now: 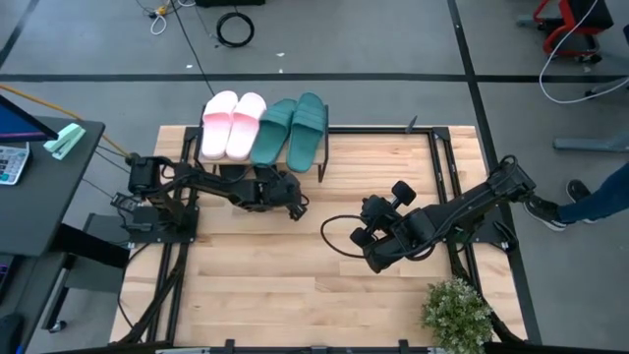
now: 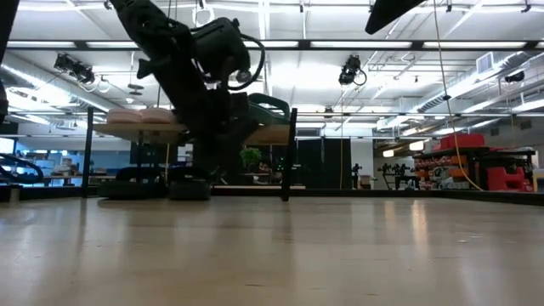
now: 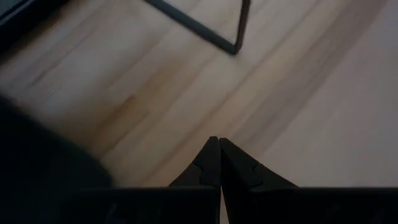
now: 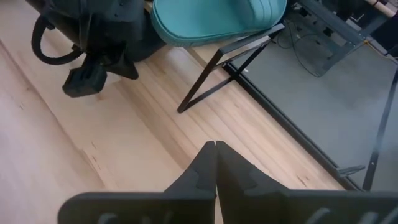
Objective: Pick and place slides into the shelf
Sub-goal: Put the black slide under the shelf
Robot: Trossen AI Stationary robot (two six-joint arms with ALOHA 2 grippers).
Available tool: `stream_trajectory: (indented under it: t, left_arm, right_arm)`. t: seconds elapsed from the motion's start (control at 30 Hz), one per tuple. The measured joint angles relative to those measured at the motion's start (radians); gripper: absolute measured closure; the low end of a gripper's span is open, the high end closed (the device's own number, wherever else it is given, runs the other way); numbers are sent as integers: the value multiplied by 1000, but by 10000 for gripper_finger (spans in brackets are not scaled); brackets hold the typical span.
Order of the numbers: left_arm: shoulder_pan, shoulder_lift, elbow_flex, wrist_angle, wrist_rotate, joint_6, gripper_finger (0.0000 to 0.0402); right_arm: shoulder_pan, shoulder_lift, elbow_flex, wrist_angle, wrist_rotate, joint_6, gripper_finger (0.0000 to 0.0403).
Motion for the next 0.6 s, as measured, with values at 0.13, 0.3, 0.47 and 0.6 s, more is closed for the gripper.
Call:
stream_trajectory:
  t: [0.13, 0.3, 0.47, 0.6]
  left_arm:
    - [9, 33, -1, 14, 17, 10, 399]
    - [47, 90, 0, 23, 19, 10, 398]
    - [74, 124, 3, 14, 14, 10, 398]
    - [78, 123, 3, 3, 18, 10, 396]
  right_arm:
    - [0, 0, 0, 1, 2, 0, 398]
    - [0, 1, -3, 13, 15, 0, 398]
    - [0, 1, -5, 14, 23, -4, 398]
    - [0, 1, -5, 14, 24, -12, 398]
